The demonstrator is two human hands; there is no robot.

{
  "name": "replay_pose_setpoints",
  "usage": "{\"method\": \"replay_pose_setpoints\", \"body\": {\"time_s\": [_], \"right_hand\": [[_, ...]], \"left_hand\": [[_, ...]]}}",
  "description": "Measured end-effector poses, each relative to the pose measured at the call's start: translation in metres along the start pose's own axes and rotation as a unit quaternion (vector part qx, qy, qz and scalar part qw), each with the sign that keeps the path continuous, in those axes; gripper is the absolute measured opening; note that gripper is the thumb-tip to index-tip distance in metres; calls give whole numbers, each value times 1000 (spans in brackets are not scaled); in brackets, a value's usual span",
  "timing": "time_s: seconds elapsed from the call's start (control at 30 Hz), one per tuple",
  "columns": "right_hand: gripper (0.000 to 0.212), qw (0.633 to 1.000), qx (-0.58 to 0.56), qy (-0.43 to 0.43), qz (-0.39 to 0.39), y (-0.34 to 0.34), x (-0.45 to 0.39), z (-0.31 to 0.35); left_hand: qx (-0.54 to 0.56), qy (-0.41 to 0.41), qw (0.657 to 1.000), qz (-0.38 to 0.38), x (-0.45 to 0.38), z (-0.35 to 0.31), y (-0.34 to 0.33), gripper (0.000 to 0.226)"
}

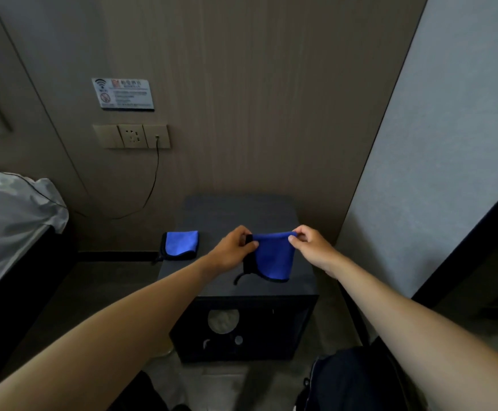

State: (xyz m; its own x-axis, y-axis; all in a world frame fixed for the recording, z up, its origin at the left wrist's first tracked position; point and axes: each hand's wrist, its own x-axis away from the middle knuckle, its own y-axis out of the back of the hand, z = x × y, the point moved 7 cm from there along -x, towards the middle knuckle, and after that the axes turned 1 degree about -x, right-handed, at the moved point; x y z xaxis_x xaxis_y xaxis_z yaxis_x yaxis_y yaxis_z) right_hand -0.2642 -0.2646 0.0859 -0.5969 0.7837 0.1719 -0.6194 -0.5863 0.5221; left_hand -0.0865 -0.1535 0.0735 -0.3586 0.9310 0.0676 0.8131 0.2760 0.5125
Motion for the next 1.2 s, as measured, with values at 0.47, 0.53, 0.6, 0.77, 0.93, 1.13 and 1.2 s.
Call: {"method": "replay_pose_setpoints", "body": {"time_s": [0.47,0.53,0.6,0.77,0.93,1.13,1.2], "right_hand": [[58,984,-168,-60,-27,9,-79,-46],[57,985,-152,-57,-59,14,-97,-55],[53,985,-140,-55,-86,19,-115,-62],[44,982,-111,-54,-141,31,-167,-74],[47,982,-96,-60,-154,29,-225,-90],[44,977,-98,-43,-185,27,-284,-103],[42,975,-87,-30,-204,28,-301,-106]], "left_hand": [[254,131,955,-80,-81,34,-30,47],[253,145,954,-75,-99,45,-40,47],[249,150,954,-75,-119,54,-47,47],[241,160,953,-95,-173,69,-55,53],[107,105,980,-127,-226,71,-47,61],[-10,-3,988,-155,-276,61,-46,59],[-39,-20,987,-155,-291,61,-48,60]]}}
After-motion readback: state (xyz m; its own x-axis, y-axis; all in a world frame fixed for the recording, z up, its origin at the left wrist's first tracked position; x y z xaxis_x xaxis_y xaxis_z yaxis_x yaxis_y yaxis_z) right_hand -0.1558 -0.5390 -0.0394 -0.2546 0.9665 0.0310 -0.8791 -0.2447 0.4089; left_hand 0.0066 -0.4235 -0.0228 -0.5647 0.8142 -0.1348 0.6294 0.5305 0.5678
